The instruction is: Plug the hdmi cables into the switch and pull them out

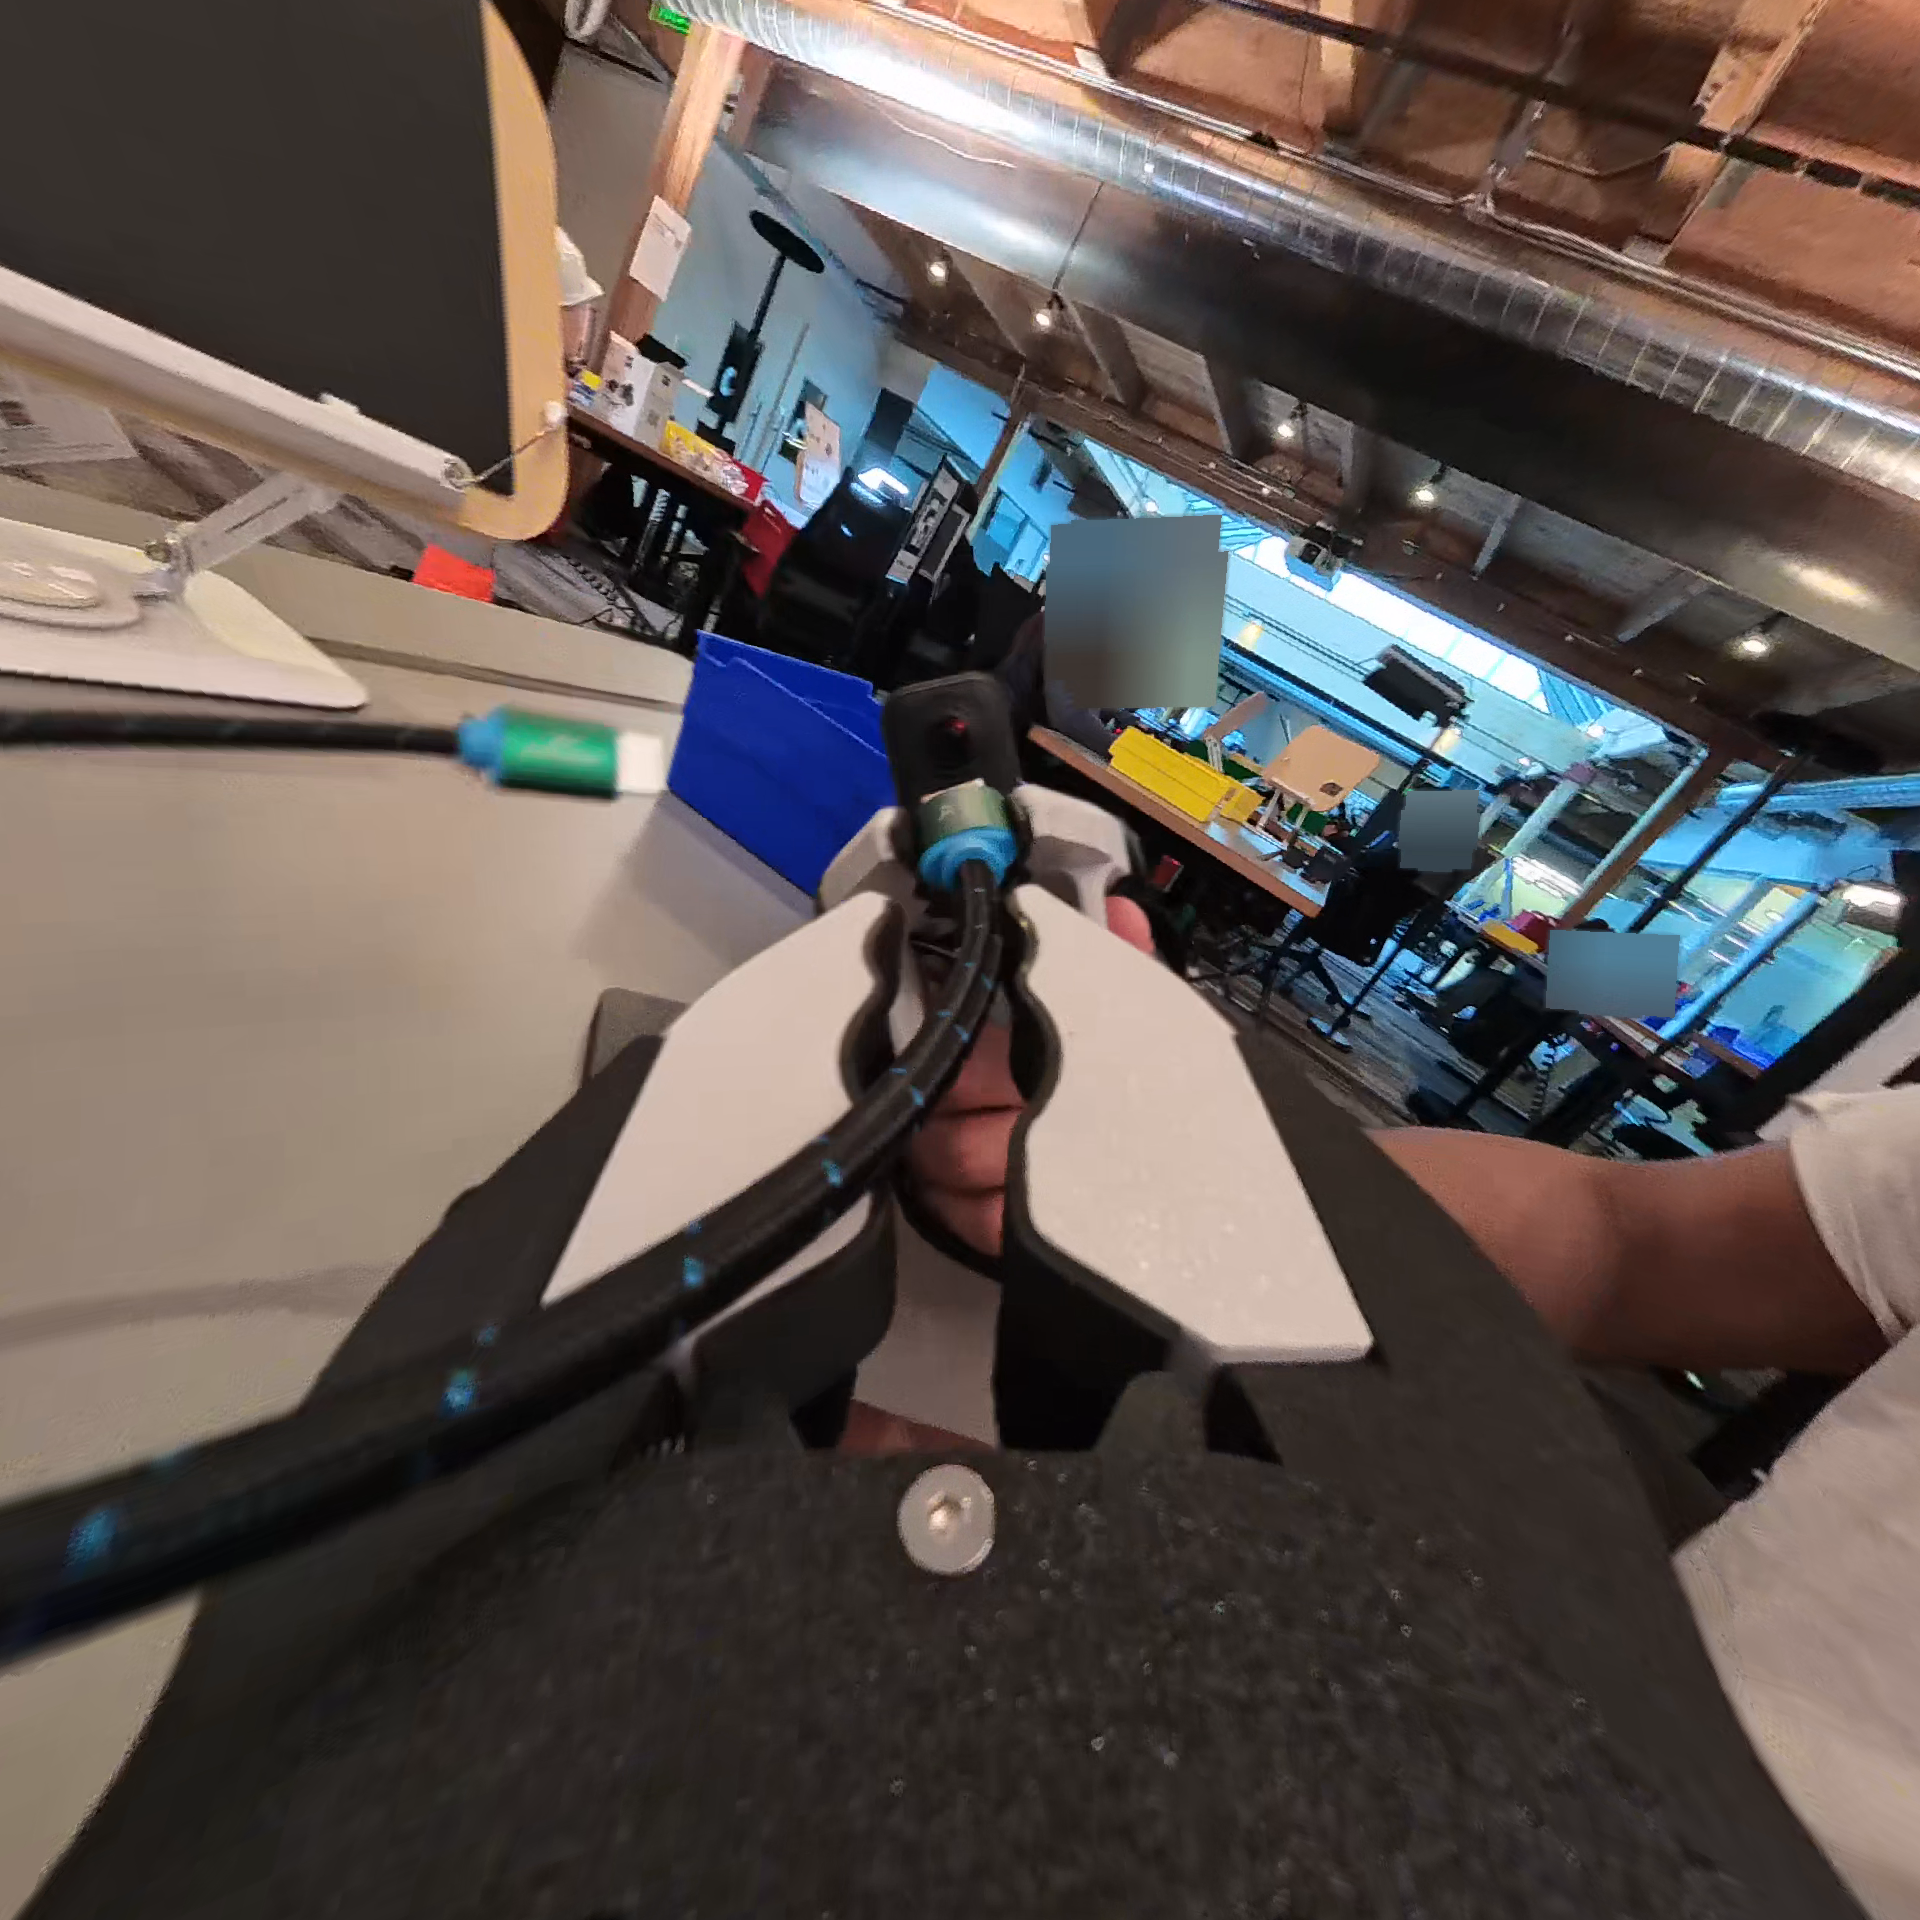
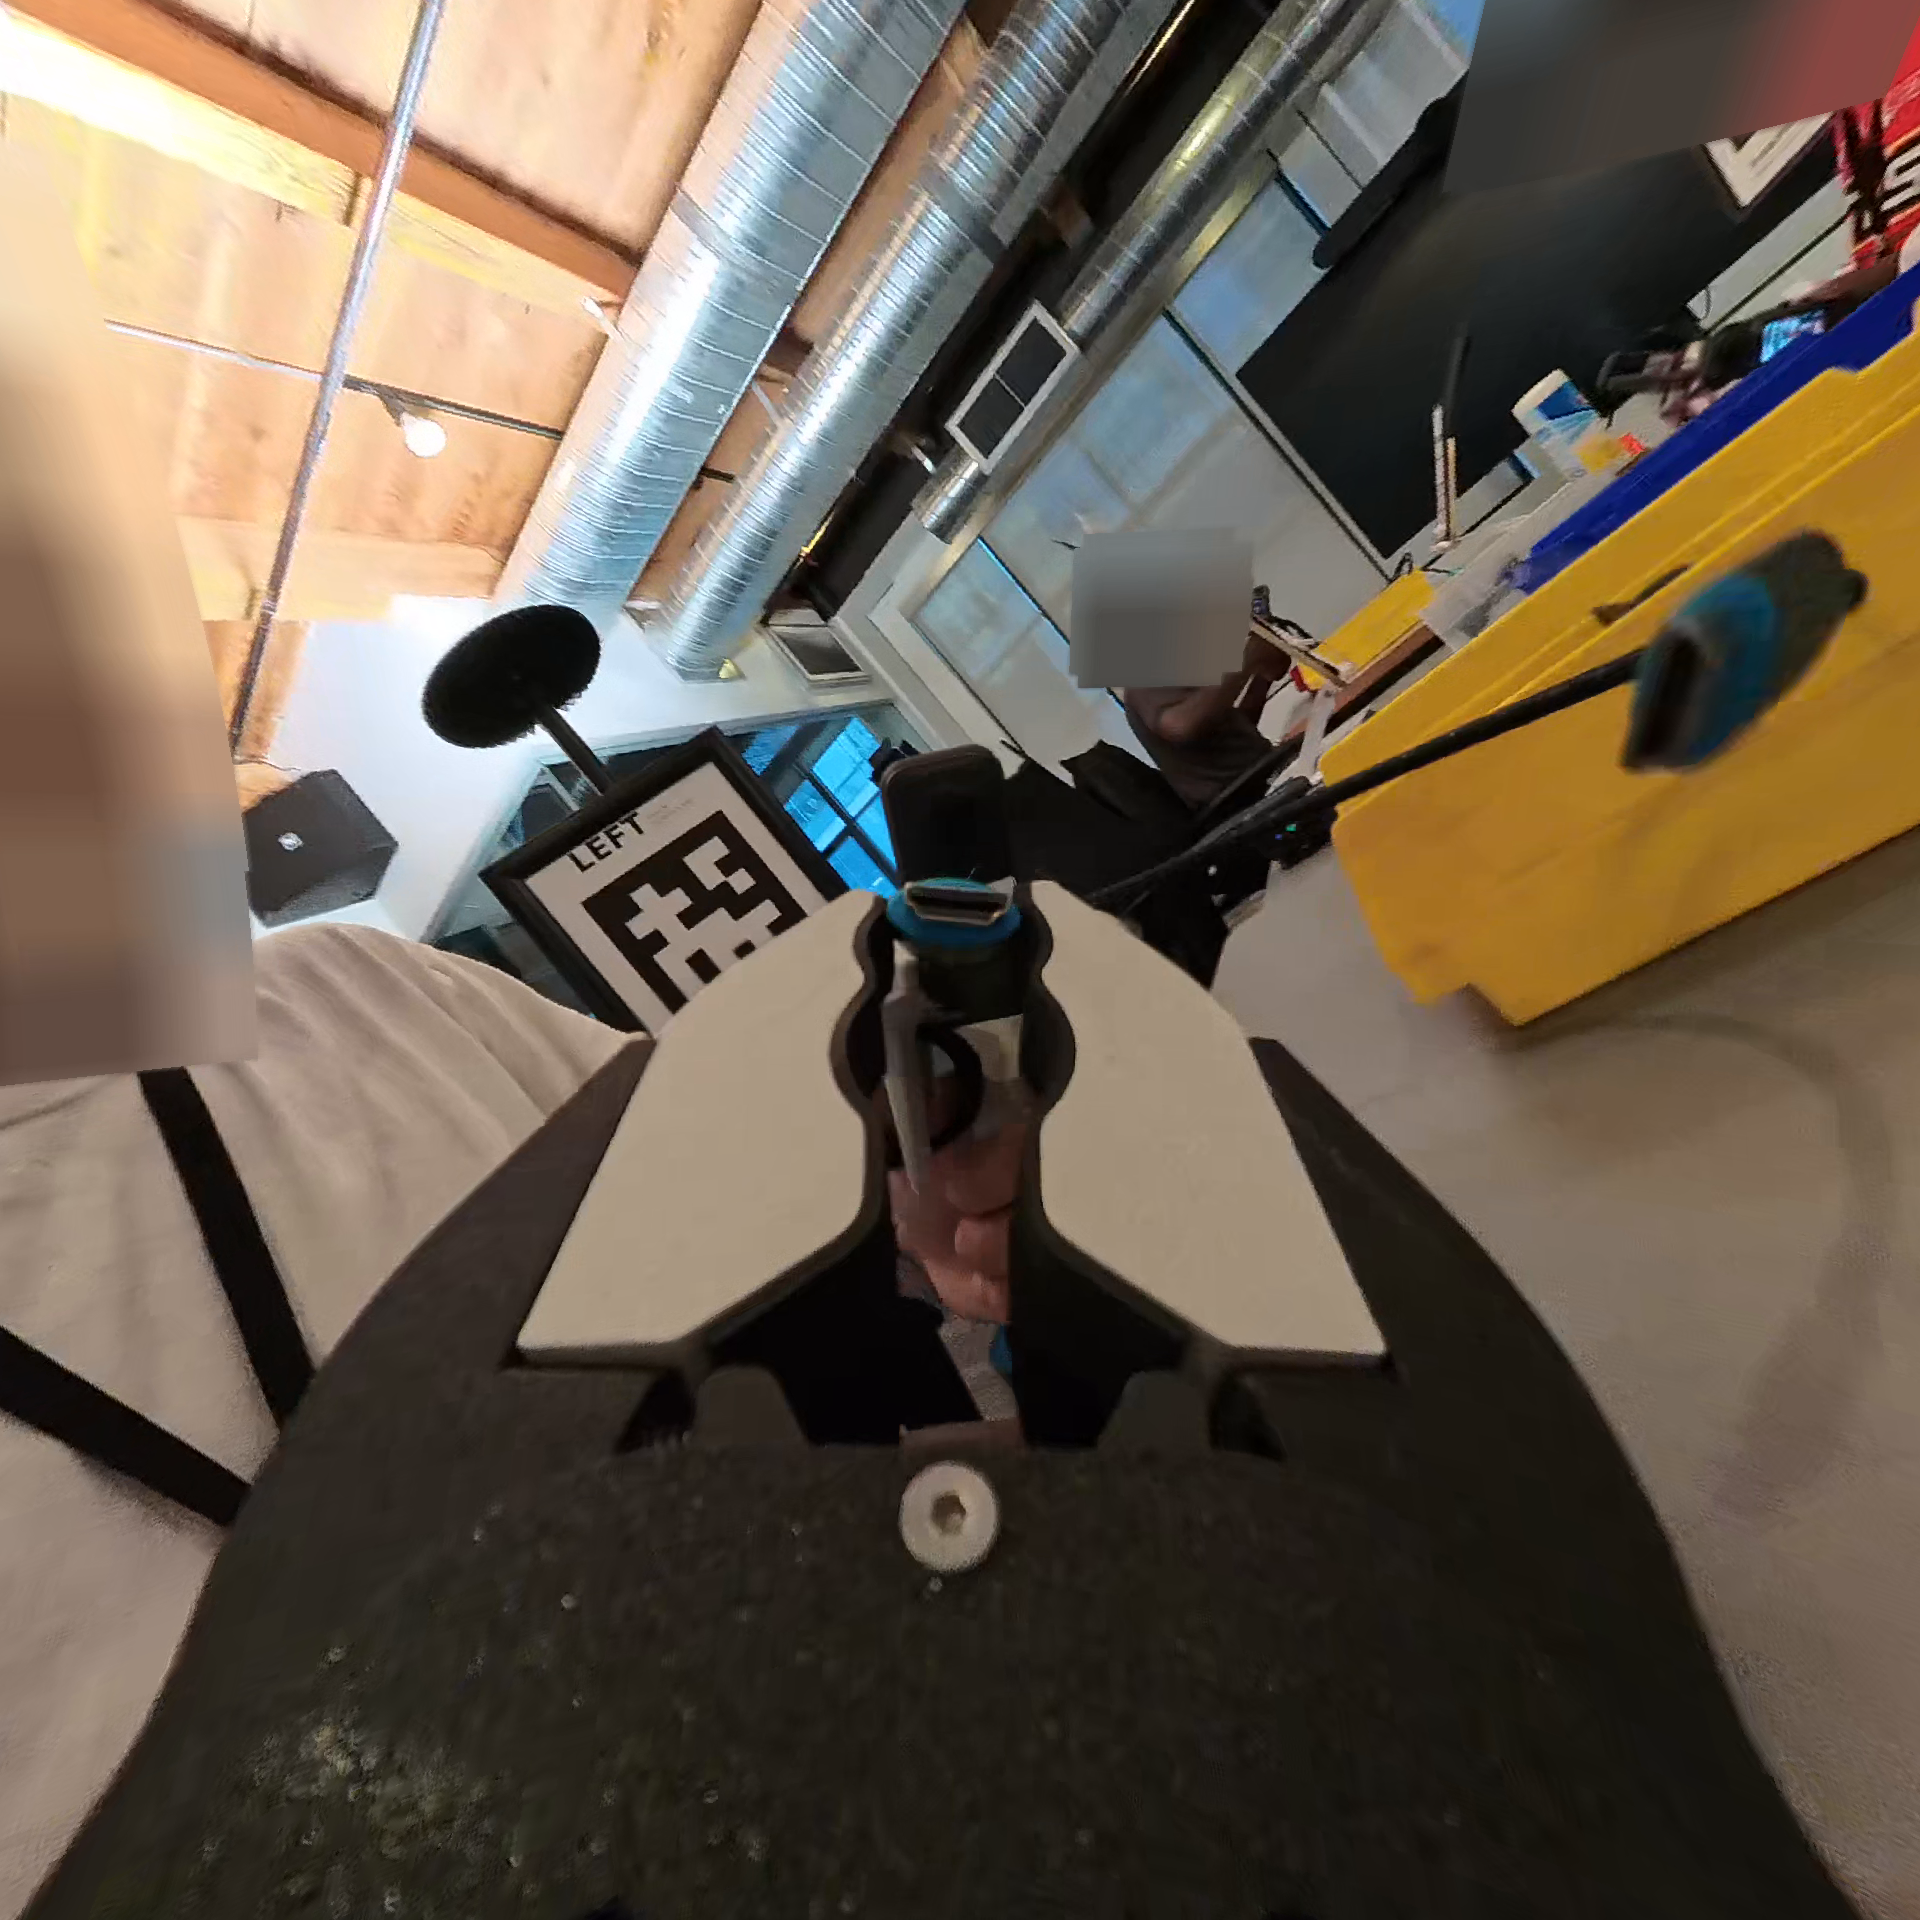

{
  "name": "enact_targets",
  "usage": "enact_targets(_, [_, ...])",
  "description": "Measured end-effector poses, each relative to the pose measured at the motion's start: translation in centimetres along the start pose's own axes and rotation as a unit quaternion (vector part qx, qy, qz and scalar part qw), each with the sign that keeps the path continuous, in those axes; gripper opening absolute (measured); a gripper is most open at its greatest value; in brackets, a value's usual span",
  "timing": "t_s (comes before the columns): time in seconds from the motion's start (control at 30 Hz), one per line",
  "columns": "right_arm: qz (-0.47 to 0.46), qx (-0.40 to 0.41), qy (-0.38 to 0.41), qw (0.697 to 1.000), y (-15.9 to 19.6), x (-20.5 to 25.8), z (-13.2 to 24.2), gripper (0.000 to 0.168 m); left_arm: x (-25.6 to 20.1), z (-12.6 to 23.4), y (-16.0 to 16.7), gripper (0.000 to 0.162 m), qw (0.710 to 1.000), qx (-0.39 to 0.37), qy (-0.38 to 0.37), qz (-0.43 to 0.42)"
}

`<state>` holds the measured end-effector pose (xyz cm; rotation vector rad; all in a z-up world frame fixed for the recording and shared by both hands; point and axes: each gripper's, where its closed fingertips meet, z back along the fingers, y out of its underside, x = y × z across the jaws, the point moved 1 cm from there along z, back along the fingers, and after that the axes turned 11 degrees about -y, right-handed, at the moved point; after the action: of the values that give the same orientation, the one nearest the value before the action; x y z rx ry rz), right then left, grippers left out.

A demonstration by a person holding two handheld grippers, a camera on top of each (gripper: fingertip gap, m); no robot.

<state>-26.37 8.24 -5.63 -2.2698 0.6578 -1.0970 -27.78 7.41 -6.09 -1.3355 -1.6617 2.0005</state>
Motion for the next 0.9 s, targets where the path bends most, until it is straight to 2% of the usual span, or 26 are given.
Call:
enact_targets(0.07, [-0.005, 0.004, -0.006, 1.000, 0.5, -0.2, -0.1, 0.021, -0.3, 0.4, 0.1, 0.007, 1.000, 0.007, 0.003, -0.003])
enact_targets(0.2, [0.007, 0.028, 0.004, 1.000, 1.5, -0.8, 0.0, 0.021, 0.3, 0.9, 0.7, 0.006, 0.999, 0.031, -0.010, -0.010])
enact_targets(0.33, [-0.006, 0.062, -0.002, 0.998, 1.9, -0.7, 0.0, 0.022, 0.1, 1.2, 1.0, 0.006, 0.995, 0.046, -0.022, -0.081])
enact_targets(0.4, [0.002, 0.102, 0.036, 0.994, 2.2, -1.3, 0.7, 0.024, 0.6, 1.6, 0.8, 0.006, 0.992, 0.052, -0.040, -0.111])
enact_targets(0.47, [0.056, 0.176, 0.117, 0.976, 2.2, -2.2, 2.5, 0.032, 1.9, 2.2, 0.6, 0.005, 0.983, 0.066, -0.076, -0.151])
enact_targets(0.5, [0.101, 0.228, 0.167, 0.954, 2.0, -2.7, 3.9, 0.034, 2.7, 2.4, 0.6, 0.005, 0.977, 0.076, -0.097, -0.173])
enact_targets(0.57, [0.210, 0.336, 0.278, 0.875, 1.2, -3.7, 7.3, 0.038, 4.1, 2.5, 1.0, 0.006, 0.967, 0.100, -0.133, -0.194])
enact_targets(0.67, [0.303, 0.481, 0.432, 0.700, 0.1, -5.8, 14.1, 0.052, 5.0, 2.1, 2.3, 0.005, 0.961, 0.127, -0.151, -0.195])
enact_targets(0.7, [0.319, 0.509, 0.469, 0.648, 0.0, -6.4, 16.0, 0.052, 5.2, 1.9, 2.7, 0.005, 0.959, 0.136, -0.156, -0.193])
enact_targets(0.73, [0.336, 0.517, 0.493, 0.614, 0.0, -6.9, 17.1, 0.042, 5.2, 1.7, 3.0, 0.006, 0.958, 0.141, -0.157, -0.192])
enact_targets(0.77, [0.353, 0.502, 0.505, 0.607, -0.1, -7.1, 17.2, 0.035, 5.2, 1.4, 3.2, 0.006, 0.958, 0.146, -0.157, -0.189])
enact_targets(0.8, [0.358, 0.491, 0.506, 0.612, 0.1, -7.1, 16.9, 0.034, 5.2, 1.1, 3.4, 0.006, 0.957, 0.151, -0.158, -0.189])
enact_targets(0.83, [0.351, 0.486, 0.509, 0.618, 0.3, -7.2, 16.6, 0.042, 5.4, 0.9, 3.8, 0.005, 0.955, 0.162, -0.160, -0.190])
enact_targets(0.9, [0.314, 0.465, 0.502, 0.658, 0.7, -7.1, 15.7, 0.058, 6.2, 0.4, 4.7, 0.005, 0.948, 0.187, -0.174, -0.192])
